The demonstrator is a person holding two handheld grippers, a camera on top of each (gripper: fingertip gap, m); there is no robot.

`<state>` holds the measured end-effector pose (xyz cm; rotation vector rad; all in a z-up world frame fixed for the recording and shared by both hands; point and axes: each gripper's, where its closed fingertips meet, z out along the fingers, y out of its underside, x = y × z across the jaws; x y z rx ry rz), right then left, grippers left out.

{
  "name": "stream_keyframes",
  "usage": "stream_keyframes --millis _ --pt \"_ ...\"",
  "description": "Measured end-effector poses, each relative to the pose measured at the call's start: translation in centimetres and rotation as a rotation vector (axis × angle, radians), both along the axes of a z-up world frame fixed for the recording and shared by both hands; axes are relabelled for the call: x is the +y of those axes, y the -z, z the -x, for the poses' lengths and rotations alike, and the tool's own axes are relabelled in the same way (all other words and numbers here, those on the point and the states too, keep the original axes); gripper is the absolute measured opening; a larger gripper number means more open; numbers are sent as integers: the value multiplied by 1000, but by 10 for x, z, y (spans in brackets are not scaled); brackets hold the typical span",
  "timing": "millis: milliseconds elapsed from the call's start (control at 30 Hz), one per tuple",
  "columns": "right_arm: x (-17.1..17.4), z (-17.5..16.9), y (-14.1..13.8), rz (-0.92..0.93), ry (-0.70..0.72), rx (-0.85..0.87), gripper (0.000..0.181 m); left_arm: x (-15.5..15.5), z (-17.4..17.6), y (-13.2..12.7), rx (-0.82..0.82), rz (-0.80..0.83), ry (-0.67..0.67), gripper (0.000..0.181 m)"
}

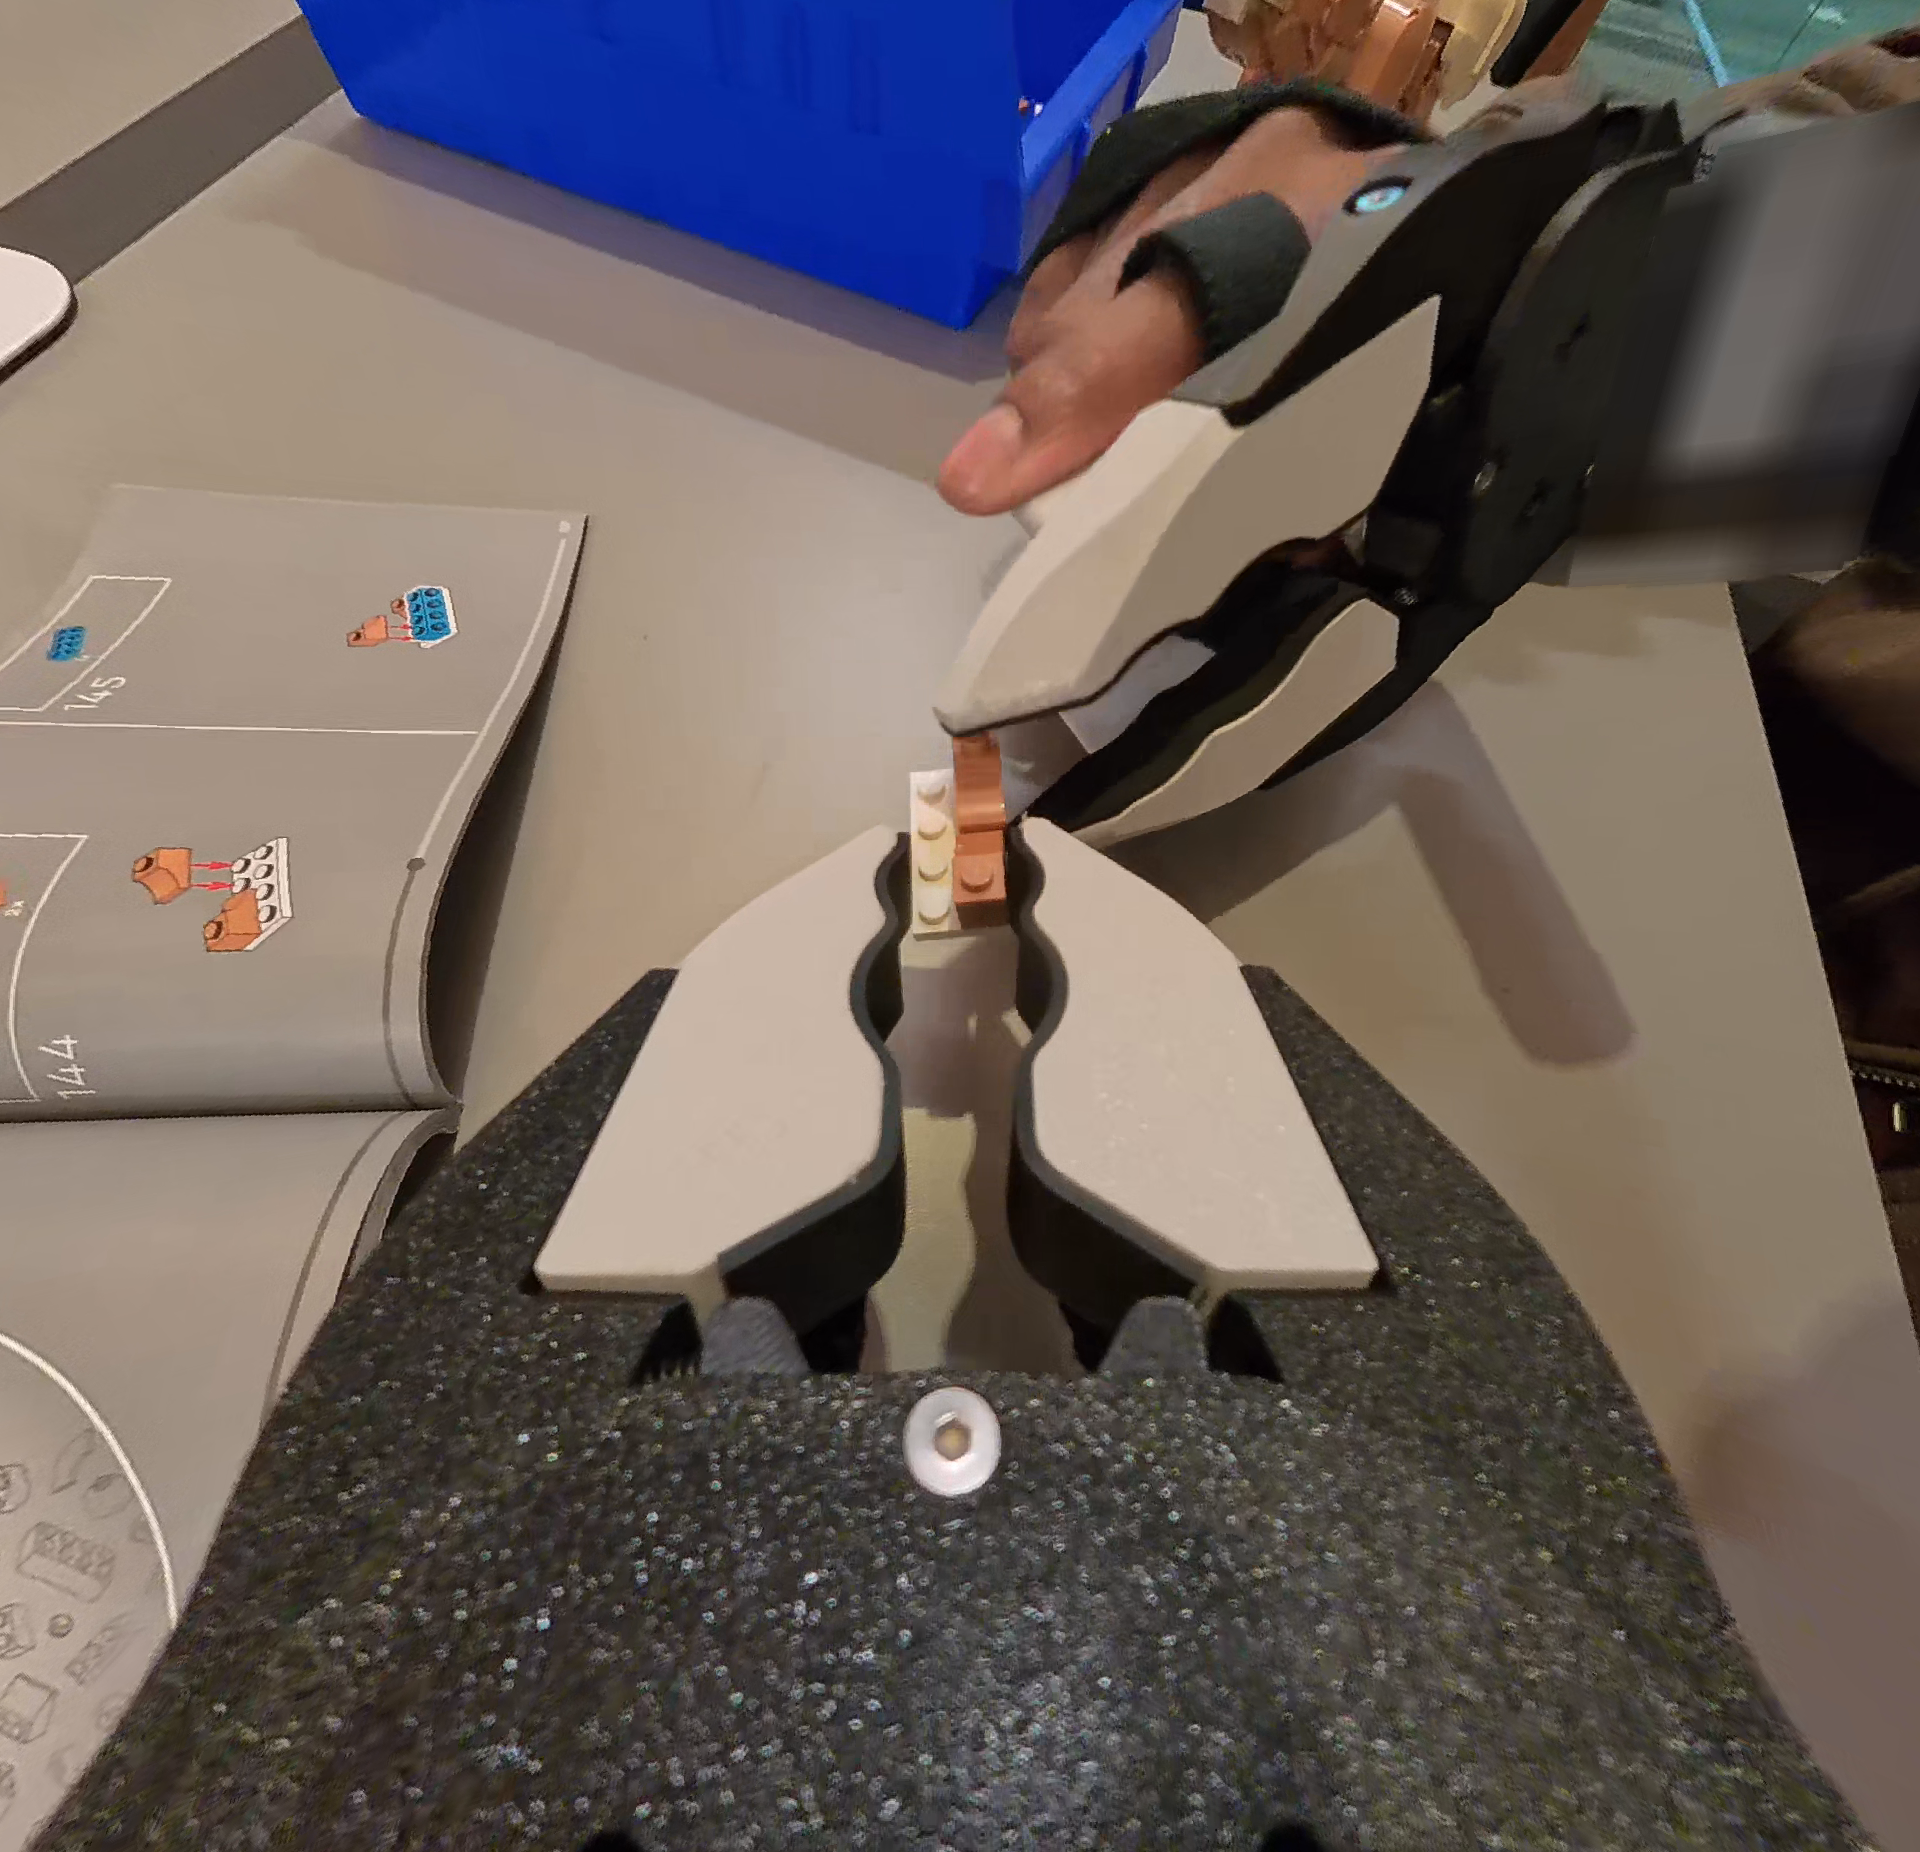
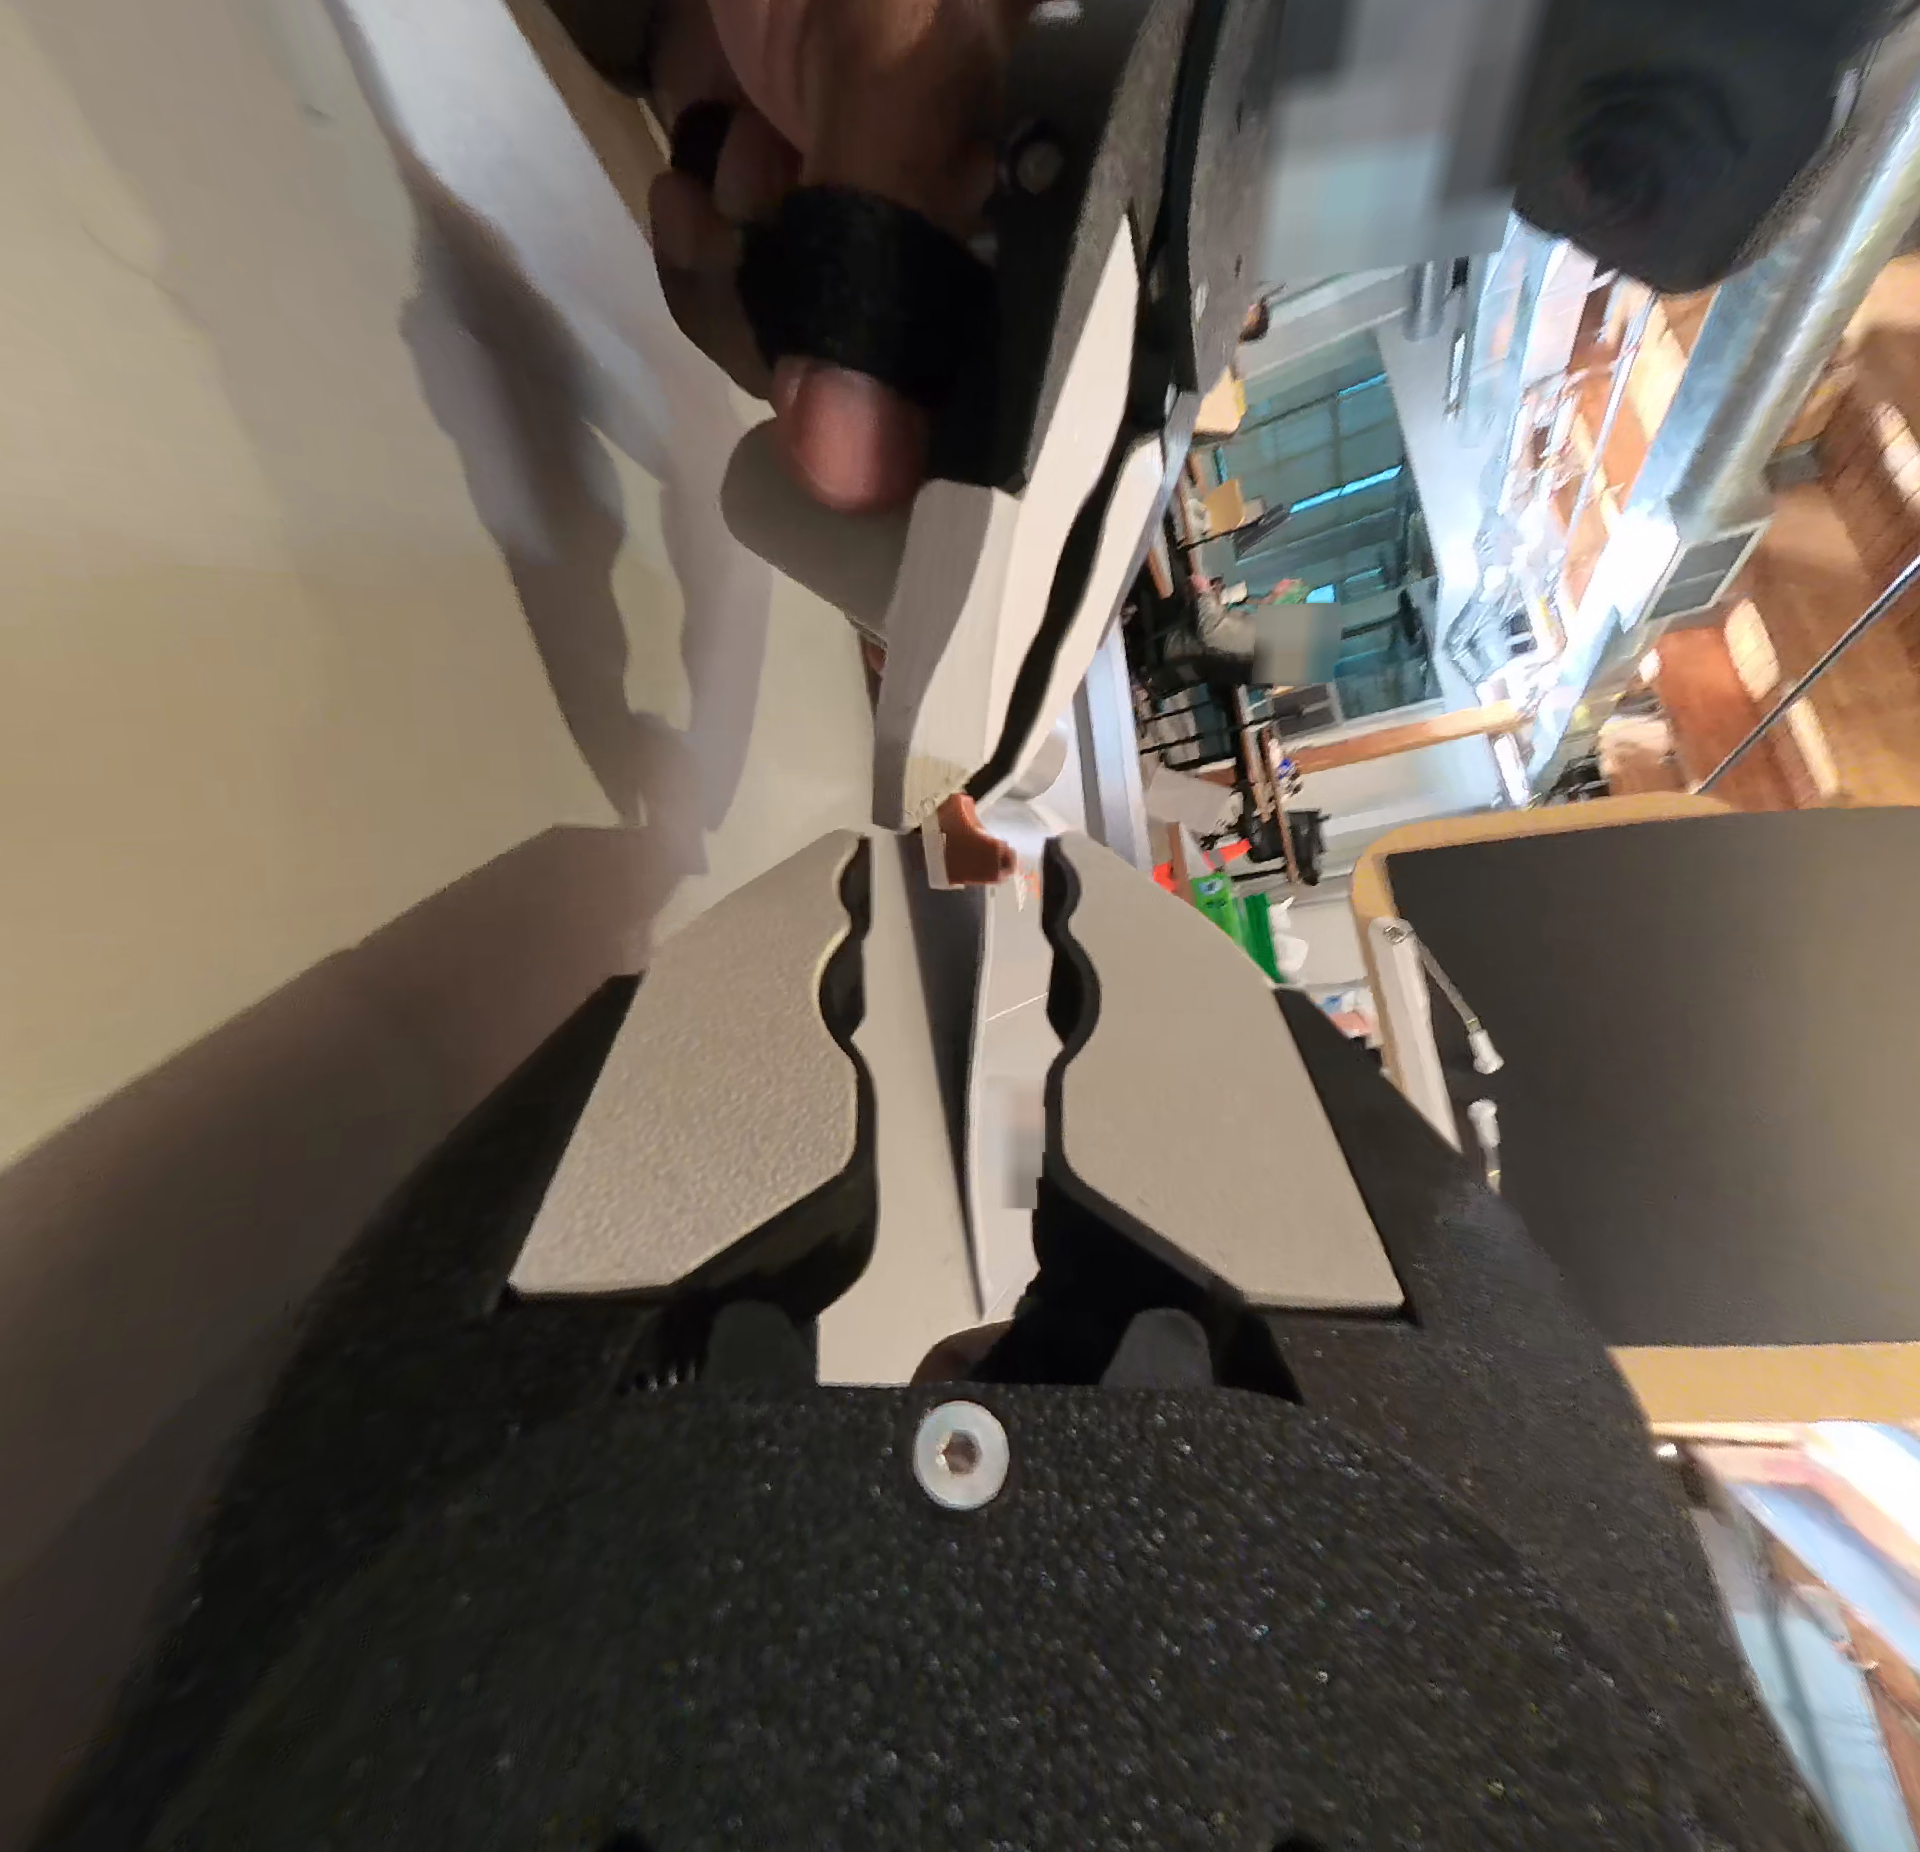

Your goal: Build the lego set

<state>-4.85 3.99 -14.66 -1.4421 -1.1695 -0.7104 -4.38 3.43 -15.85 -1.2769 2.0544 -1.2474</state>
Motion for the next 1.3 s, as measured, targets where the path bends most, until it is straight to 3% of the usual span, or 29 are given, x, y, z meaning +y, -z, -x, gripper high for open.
stream_keyframes --millis 333,1300 --pt "1 -1 -2 -37 19 -29 17 -2 0 -3 -21 -20 7 17" --pt "-3 1 0 -10 -11 -92 15 -7 0 -1 -13 1 23 17"
